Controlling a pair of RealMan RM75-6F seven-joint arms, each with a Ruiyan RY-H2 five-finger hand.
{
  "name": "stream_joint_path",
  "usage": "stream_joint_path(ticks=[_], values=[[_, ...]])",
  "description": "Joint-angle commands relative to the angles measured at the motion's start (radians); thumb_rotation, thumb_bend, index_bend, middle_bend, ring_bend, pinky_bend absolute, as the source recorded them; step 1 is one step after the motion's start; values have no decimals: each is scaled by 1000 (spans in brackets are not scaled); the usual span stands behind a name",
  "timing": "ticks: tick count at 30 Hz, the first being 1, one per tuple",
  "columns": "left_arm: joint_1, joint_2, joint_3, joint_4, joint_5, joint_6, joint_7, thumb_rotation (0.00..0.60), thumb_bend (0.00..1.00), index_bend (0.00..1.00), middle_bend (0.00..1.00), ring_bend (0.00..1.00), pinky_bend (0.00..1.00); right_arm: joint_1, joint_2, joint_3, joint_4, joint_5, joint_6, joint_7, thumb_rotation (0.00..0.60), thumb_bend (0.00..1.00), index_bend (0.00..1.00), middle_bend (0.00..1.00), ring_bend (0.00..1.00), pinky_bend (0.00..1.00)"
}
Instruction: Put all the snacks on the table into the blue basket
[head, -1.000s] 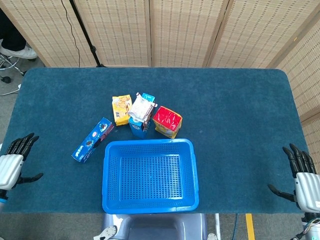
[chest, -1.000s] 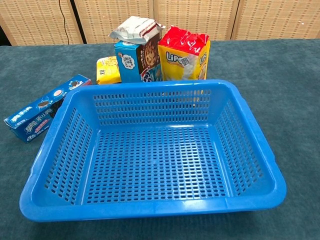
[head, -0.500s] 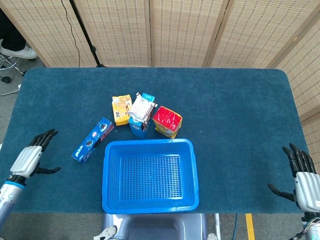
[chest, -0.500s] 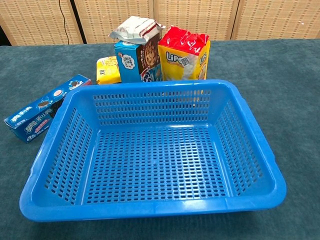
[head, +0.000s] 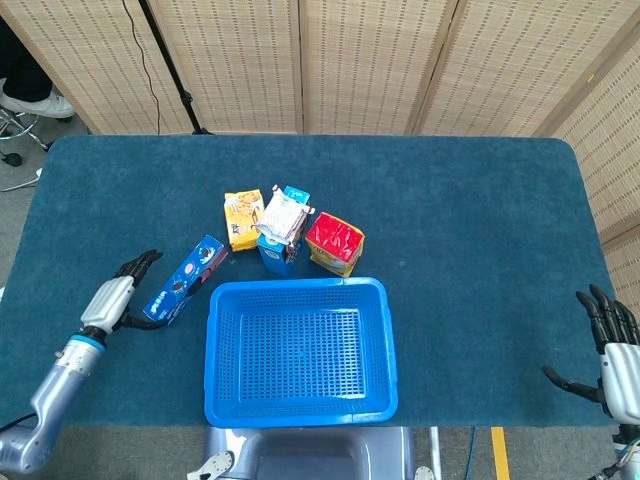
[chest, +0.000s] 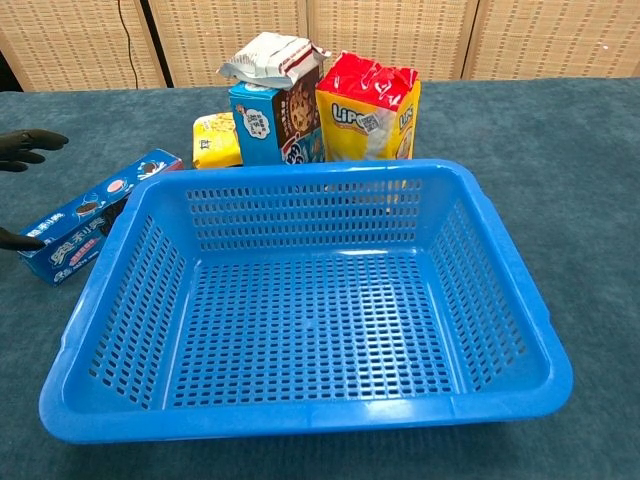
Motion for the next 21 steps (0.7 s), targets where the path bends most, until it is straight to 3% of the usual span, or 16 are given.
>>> stream_joint_path(ticks=[1, 5, 8, 11, 14, 21], values=[[-33, -41, -17, 32, -37, -45, 20, 600, 76, 0, 0, 0, 22, 0, 5, 1, 0, 3, -2, 11, 600, 0, 0, 0, 0, 0], [-56, -87, -39, 72, -83, -68, 51, 600, 81, 0, 0, 0, 48, 1, 12, -1, 0, 2, -8, 27, 600, 0, 0, 0, 0, 0], [-67, -133, -65, 106, -155, -68, 114, 600, 125, 11, 0, 55, 214, 3, 18, 0, 3, 8, -15, 41, 600, 0, 0, 0, 0, 0], [-80, -153, -84, 113, -211, -84, 159, 600, 199, 146, 77, 224, 375, 6, 22, -1, 3, 12, -25, 53, 600, 0, 0, 0, 0, 0], [-89, -170, -94, 119, -245, -83, 199, 600, 237, 373, 280, 392, 520, 9, 28, -5, 3, 9, -34, 62, 600, 0, 0, 0, 0, 0], [-91, -169, -106, 114, -282, -82, 232, 600, 317, 579, 456, 532, 639, 9, 34, -12, -1, 1, -39, 64, 600, 0, 0, 0, 0, 0]])
